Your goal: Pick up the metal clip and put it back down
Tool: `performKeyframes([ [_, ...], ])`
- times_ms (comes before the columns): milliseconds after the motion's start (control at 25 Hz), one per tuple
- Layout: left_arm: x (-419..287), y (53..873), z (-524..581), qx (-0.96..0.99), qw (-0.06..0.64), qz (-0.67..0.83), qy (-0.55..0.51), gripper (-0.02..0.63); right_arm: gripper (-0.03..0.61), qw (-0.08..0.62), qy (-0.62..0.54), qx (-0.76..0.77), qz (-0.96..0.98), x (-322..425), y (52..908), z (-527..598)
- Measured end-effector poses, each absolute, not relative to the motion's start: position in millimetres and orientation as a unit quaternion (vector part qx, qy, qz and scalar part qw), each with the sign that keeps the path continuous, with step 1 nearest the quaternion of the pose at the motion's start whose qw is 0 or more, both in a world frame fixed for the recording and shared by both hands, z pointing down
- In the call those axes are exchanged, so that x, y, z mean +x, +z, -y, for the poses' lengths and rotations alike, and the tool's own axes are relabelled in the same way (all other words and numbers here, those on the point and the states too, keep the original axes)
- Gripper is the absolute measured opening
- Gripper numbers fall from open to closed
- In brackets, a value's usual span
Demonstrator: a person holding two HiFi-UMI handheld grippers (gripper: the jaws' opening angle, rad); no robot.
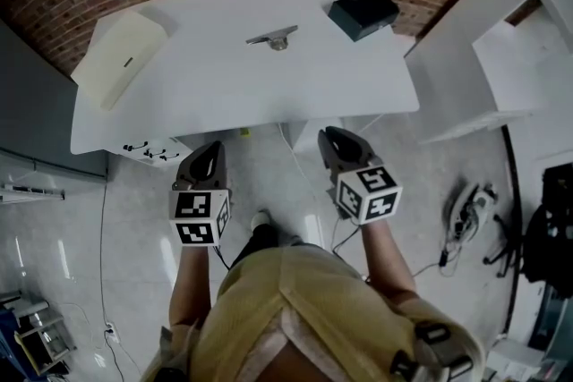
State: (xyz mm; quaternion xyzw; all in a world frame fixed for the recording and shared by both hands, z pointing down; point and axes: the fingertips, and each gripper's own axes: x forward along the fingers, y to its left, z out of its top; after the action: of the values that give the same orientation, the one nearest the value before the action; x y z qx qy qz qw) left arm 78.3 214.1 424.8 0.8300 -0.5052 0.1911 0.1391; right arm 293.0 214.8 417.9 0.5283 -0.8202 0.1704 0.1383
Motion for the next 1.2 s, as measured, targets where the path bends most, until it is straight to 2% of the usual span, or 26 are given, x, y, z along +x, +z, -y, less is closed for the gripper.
performKeyframes([
  [80, 73.0, 426.0, -209.5, 0.832, 0.14, 0.502, 0.192, 0.003, 0.09, 0.139, 0.174, 0.527, 0.82, 286.6, 418.5, -209.2],
  [160, 66.2, 427.7, -204.6, 0.833, 0.143, 0.499, 0.192, 0.003, 0.101, 0.14, 0.175, 0.529, 0.818, 280.3, 418.5, -203.3],
  [640, 21.1, 439.0, -176.0, 0.834, 0.15, 0.494, 0.196, 0.003, 0.123, 0.11, 0.218, 0.538, 0.807, 236.5, 420.6, -171.4],
  [1200, 20.6, 444.5, -128.2, 0.819, 0.161, 0.521, 0.179, 0.003, 0.123, 0.071, 0.272, 0.532, 0.799, 234.4, 439.1, -103.7],
])
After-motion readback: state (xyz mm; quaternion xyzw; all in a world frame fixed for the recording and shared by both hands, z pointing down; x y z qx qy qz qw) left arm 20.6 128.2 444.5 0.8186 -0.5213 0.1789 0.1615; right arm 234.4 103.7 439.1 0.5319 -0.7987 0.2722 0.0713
